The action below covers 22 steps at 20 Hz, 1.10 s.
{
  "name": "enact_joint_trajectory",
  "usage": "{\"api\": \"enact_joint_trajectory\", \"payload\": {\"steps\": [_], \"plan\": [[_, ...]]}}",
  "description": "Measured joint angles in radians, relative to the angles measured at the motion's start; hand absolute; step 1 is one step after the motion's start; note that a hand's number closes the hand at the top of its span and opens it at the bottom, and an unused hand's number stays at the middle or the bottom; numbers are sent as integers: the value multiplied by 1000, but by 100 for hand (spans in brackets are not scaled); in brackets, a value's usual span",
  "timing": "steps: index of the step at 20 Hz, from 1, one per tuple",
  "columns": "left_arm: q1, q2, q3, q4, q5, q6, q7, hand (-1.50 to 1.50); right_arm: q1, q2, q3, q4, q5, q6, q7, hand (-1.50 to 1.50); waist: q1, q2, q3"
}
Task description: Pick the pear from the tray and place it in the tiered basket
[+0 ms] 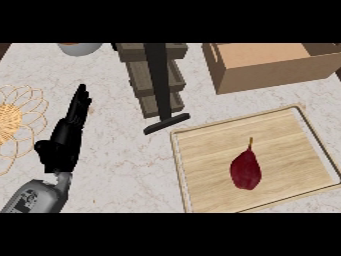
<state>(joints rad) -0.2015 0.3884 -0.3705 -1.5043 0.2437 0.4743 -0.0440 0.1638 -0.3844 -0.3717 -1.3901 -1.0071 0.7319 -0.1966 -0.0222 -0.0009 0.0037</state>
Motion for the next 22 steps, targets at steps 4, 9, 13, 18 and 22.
{"api": "enact_joint_trajectory", "payload": {"steps": [4, 9, 13, 18, 22], "plan": [[17, -10, -6, 3, -9, 11, -7, 0, 53, -146, -78, -70, 196, 55, -26, -150, -7, -3, -4], [5, -16, -9, 2, -18, 16, 11, 0, 75, -272, -138, -240, 462, 23, -32, -150, -7, -4, -6], [-1, -29, -17, 1, -37, 29, 16, 0, 96, -318, -141, -403, 628, -39, 17, -150, 0, -4, -6], [10, -38, -20, -20, -52, 21, 25, 0, 107, -311, -79, -612, 718, -124, 193, -150, 12, -2, -6], [29, -36, -2, -46, -65, 2, 37, 0, 95, -292, -35, -748, 713, -160, 361, -150, 17, -1, -5]]}}
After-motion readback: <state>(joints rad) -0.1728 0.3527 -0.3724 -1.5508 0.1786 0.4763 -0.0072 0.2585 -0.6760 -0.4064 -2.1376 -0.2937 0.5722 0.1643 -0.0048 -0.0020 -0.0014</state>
